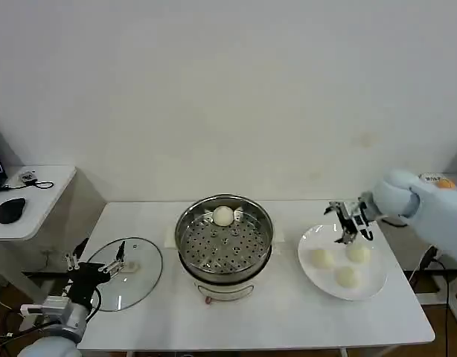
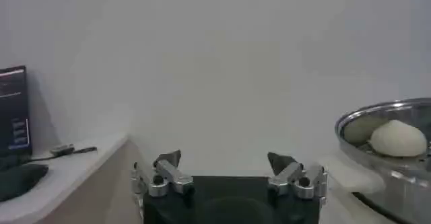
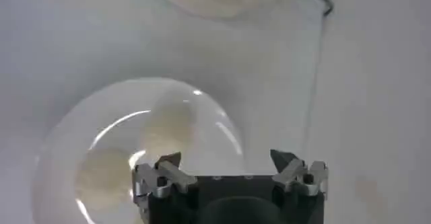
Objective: Take steamed baozi put them in steamer then cover it.
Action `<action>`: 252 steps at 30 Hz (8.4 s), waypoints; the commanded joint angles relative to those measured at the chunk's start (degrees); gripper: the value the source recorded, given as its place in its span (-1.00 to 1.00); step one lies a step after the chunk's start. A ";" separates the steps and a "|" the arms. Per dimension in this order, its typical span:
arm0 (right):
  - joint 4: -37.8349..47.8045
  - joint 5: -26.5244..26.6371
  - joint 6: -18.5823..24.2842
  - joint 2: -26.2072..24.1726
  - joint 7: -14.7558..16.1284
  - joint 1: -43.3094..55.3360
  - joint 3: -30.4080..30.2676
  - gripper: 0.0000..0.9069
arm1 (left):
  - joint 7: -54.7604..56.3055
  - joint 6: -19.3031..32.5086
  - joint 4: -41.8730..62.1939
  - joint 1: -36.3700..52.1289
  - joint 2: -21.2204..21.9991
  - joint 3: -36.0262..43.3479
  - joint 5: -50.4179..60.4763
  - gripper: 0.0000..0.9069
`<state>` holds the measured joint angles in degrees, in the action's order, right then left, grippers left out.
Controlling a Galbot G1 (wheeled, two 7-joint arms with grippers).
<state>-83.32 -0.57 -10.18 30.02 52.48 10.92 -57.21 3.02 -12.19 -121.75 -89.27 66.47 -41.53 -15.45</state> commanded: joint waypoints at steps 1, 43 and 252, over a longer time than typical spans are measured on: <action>5.12 -4.33 -0.92 1.92 1.15 -13.53 7.96 1.00 | 0.13 -0.57 0.10 0.18 -0.07 -0.03 -0.63 1.00; 10.00 -0.88 -4.18 10.04 1.64 -4.62 3.69 0.44 | 0.51 -0.61 -0.05 0.57 -0.11 -1.01 -0.80 1.00; 3.46 7.99 -4.08 29.33 6.43 16.94 -1.20 0.31 | 0.32 1.06 0.87 -1.71 1.54 -1.59 3.76 1.00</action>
<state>-81.79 4.69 -15.49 44.42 58.98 21.79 -51.40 3.33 -11.10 -120.57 -90.52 67.56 -41.73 -11.73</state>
